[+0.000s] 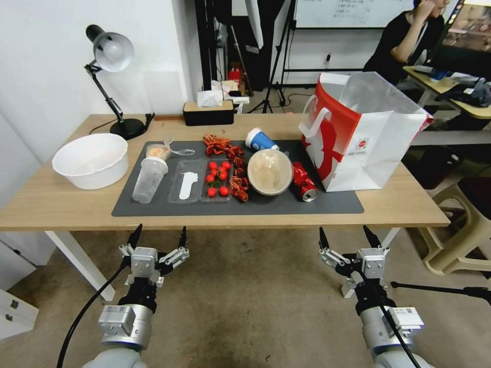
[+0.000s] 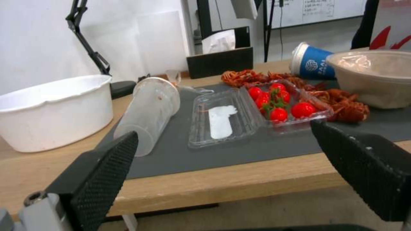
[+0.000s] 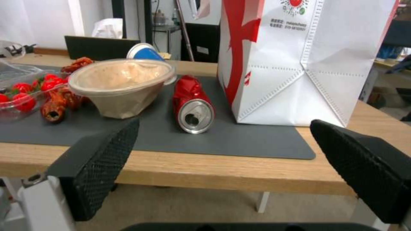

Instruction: Pick up the trash from the table and place it into the takeout bag.

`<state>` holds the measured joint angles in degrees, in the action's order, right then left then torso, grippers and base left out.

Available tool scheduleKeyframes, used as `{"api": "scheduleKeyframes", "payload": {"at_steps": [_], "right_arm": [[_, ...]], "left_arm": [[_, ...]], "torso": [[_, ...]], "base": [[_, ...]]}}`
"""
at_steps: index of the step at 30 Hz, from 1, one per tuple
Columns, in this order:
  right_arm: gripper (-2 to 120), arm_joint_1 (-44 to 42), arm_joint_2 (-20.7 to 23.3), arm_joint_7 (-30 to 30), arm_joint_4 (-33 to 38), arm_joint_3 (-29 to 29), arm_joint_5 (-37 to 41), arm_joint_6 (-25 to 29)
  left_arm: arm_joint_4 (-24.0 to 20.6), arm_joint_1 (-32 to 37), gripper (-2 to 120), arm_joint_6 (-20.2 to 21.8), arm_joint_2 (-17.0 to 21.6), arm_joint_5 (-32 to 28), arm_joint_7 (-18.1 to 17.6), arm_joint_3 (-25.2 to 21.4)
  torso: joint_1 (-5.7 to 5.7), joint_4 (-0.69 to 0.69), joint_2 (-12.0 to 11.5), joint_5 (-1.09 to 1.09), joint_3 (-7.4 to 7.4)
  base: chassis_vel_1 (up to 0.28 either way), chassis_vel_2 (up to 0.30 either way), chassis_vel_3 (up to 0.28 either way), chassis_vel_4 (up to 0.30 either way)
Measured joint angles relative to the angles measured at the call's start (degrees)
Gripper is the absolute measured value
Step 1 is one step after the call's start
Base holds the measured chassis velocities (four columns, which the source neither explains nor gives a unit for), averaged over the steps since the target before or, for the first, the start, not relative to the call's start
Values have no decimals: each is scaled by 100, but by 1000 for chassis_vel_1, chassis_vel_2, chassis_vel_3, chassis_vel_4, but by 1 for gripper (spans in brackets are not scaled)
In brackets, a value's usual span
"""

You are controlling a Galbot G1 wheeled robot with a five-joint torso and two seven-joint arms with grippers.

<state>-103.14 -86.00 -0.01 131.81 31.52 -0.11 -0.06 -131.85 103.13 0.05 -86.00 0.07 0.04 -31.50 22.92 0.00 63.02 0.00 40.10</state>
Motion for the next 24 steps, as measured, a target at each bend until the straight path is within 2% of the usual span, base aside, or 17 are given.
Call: {"api": "scheduleKeyframes", "payload": {"at_steps": [24], "right_arm": [[100, 0, 5, 1, -2, 0, 11, 5]], "left_arm": [[5, 0, 100, -4, 5, -4, -4, 0]], "torso": [[0, 0, 0, 0, 0]], "base": [[0, 0, 0, 0]]}}
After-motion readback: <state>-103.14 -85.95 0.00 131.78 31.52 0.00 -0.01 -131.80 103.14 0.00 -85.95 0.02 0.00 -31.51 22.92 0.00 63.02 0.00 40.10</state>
